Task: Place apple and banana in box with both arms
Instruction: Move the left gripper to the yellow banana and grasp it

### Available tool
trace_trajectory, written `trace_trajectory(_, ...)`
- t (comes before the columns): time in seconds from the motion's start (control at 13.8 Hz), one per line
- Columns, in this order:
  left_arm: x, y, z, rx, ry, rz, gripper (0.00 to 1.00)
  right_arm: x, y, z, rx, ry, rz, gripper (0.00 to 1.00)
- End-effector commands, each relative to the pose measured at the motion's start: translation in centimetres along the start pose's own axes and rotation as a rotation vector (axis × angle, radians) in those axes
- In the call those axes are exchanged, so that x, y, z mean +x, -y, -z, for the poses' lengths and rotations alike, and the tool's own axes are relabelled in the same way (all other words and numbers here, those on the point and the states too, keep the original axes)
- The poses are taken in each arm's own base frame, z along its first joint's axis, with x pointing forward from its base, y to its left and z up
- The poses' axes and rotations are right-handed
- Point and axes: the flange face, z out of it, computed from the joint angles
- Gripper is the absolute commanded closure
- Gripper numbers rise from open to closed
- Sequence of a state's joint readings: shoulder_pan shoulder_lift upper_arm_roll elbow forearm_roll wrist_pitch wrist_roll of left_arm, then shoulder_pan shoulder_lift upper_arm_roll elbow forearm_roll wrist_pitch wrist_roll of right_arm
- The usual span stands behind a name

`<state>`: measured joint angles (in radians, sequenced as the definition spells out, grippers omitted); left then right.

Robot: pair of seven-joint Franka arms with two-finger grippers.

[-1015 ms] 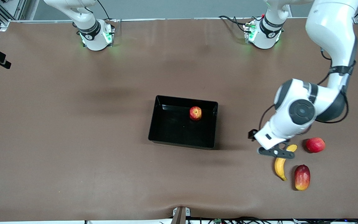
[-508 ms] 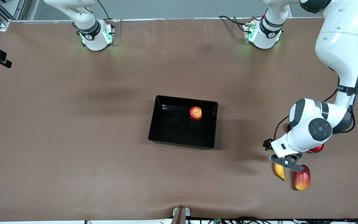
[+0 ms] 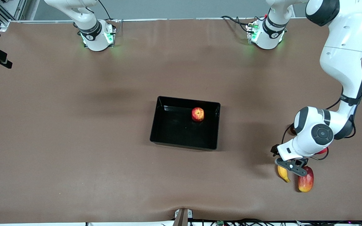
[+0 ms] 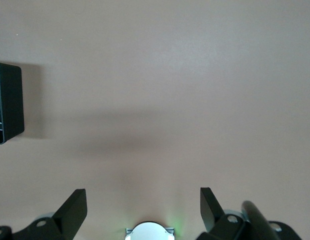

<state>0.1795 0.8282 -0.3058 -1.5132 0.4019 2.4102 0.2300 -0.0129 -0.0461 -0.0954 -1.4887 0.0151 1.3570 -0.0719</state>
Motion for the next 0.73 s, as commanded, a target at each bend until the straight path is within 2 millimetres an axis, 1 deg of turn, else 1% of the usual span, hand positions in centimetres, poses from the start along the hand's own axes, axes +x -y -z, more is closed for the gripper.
trace_trajectory(0.0, -0.1, 0.0, -0.2, 0.015, -0.009, -0.022, 0.48, -0.7, 0.0, 0.1, 0.007, -0.002, 0.009, 0.00)
trace_trajectory(0.07, -0.1, -0.1, -0.1, 0.015, -0.007, -0.023, 0.76, -0.7, 0.0, 0.0, 0.009, 0.000, 0.007, 0.00)
trace_trajectory(0.15, -0.2, 0.1, 0.1, 0.016, -0.003, -0.021, 1.00, -0.7, -0.1, 0.0, 0.009, 0.001, 0.006, 0.00)
trace_trajectory(0.22, -0.2, 0.2, 0.4, 0.018, -0.004, -0.020, 1.00, -0.8, -0.1, 0.0, 0.009, 0.000, 0.007, 0.00)
trace_trajectory(0.29, -0.2, 0.0, 0.4, 0.019, -0.001, -0.023, 1.00, -0.8, -0.1, 0.1, 0.007, -0.002, 0.006, 0.00)
trace_trajectory(0.44, -0.1, -0.2, 1.4, 0.026, 0.007, -0.028, 1.00, -0.8, -0.2, 0.0, 0.008, 0.004, 0.006, 0.00)
trace_trajectory(0.58, 0.2, -0.6, 3.6, 0.031, 0.026, -0.031, 1.00, -0.9, -0.8, -0.2, 0.011, 0.018, -0.006, 0.00)
trace_trajectory(0.65, 0.8, -1.1, 5.1, 0.036, 0.026, -0.036, 1.00, -0.9, -0.9, -0.2, 0.011, 0.022, -0.008, 0.00)
